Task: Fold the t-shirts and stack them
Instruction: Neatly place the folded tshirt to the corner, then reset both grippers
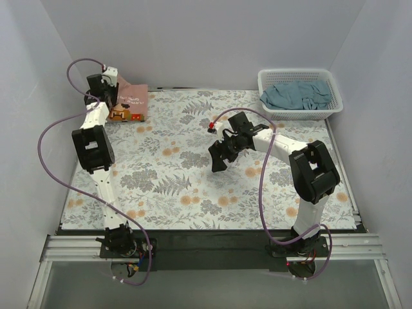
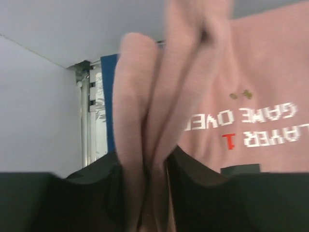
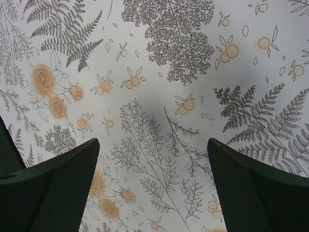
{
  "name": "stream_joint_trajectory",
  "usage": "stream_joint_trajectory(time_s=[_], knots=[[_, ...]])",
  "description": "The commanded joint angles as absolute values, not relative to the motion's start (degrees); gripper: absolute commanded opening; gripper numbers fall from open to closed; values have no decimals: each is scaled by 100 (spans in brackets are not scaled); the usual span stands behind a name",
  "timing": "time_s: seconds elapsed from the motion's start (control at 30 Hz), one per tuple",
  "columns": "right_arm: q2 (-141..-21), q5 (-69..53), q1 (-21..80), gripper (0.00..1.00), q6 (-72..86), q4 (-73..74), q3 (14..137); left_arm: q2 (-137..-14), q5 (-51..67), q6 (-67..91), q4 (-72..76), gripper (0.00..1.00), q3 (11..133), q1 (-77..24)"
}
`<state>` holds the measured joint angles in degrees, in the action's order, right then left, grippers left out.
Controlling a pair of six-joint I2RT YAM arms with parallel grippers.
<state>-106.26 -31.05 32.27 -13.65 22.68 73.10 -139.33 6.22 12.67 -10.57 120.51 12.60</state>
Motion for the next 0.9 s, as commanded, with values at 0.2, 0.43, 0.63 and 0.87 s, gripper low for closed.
stream_joint_trajectory(time_s=[0.2, 0.43, 0.63, 0.87], knots=[[-10319, -2610, 3077, 98, -1766, 2663, 7655, -13045, 176, 1626, -966, 78, 12427, 1336], [-9590, -2514, 2576, 98, -1828, 2698, 7462, -11895, 886, 2310, -2046, 81, 12113, 1292], [-8904, -2672, 1733, 98, -1705, 2698, 7243, -10961, 1942, 2839, -3127, 82, 11497, 1020], [-8192, -2479, 1020, 98, -1363, 2698, 6900, -10565, 2916, 3742, -4289, 84, 10579, 291]])
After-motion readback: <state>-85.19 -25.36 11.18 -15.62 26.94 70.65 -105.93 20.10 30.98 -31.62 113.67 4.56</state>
